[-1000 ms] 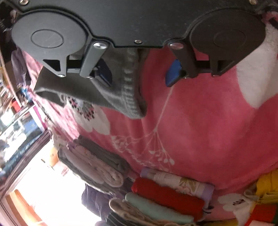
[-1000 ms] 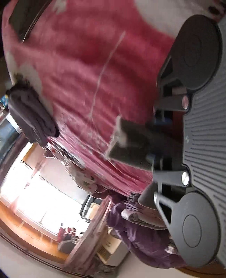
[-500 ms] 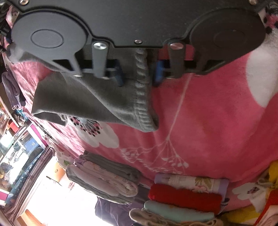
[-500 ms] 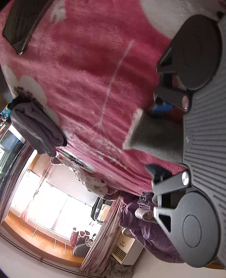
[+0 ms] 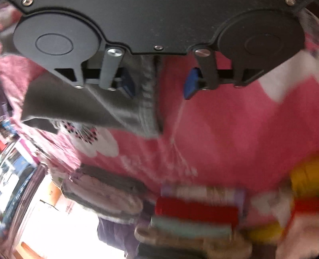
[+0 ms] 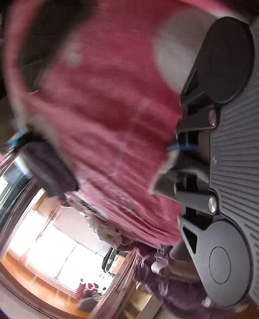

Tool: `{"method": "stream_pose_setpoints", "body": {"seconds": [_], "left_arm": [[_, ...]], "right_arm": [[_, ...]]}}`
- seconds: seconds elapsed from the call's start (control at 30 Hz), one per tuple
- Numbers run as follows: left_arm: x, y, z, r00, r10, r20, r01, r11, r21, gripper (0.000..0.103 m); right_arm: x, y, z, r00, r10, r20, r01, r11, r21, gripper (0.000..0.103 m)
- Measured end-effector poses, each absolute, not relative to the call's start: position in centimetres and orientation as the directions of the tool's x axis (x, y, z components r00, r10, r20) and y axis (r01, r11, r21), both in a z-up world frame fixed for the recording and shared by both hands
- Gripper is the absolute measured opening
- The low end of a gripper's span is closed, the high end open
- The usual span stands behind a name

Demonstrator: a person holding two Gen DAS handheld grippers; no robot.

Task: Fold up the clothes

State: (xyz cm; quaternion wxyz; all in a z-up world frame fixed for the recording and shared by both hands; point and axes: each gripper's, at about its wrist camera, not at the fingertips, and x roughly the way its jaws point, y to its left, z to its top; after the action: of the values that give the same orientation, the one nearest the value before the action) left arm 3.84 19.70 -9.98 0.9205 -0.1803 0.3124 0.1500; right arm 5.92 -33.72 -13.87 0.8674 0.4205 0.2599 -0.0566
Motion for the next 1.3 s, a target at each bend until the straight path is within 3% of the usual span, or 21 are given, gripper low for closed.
{"method": "stream_pose_setpoints", "body": {"seconds": [0.03, 0.13, 0.23, 0.3, 0.53, 0.8, 1.0, 1.1, 1.3], "left_arm": [[3.7, 19.4, -9.5, 0.770, 0.197, -0.607, -0.397, 0.893, -0.213, 0.059], [3.5, 18.4, -8.3, 0.813, 0.202, -0.546, -0.372, 0.902, -0.220, 0.061], [4.0, 15.8, -7.5, 0.851, 0.150, -0.503, -0.286, 0.936, -0.204, 0.061], [4.6, 12.7, -7.6, 0.861, 0.098, -0.499, -0.195, 0.970, -0.146, 0.062], [6.5, 1.2, -10.3, 0.847, 0.032, -0.531, 0.051, 0.988, 0.142, 0.062], [8.5, -7.0, -11.9, 0.880, 0.094, -0.466, 0.157, 0.867, 0.472, 0.062], [10.8, -11.7, -14.2, 0.906, 0.152, -0.395, 0.236, 0.591, 0.771, 0.063], [12.2, -12.4, -16.0, 0.892, 0.183, -0.412, 0.290, 0.466, 0.836, 0.063], [14.1, -12.5, -16.7, 0.911, 0.194, -0.364, 0.257, 0.422, 0.869, 0.064]], "right_arm": [[5.9, -33.9, -13.0, 0.871, 0.091, -0.483, 0.312, 0.656, 0.687, 0.051], [6.5, -34.3, -10.6, 0.909, 0.081, -0.409, 0.240, 0.702, 0.671, 0.051], [8.6, -34.1, -9.4, 0.913, 0.186, -0.364, 0.126, 0.719, 0.683, 0.055], [10.5, -33.6, -9.3, 0.894, 0.288, -0.343, 0.043, 0.708, 0.705, 0.065], [14.6, -29.7, -11.8, 0.765, 0.563, -0.312, -0.145, 0.623, 0.768, 0.066], [17.5, -28.7, -13.9, 0.704, 0.646, -0.293, -0.164, 0.550, 0.818, 0.066], [19.4, -29.4, -14.5, 0.700, 0.669, -0.249, -0.147, 0.477, 0.867, 0.066], [20.2, -29.6, -15.1, 0.694, 0.680, -0.235, -0.125, 0.436, 0.891, 0.066], [21.4, -29.4, -15.9, 0.661, 0.715, -0.226, -0.111, 0.391, 0.914, 0.066]]}}
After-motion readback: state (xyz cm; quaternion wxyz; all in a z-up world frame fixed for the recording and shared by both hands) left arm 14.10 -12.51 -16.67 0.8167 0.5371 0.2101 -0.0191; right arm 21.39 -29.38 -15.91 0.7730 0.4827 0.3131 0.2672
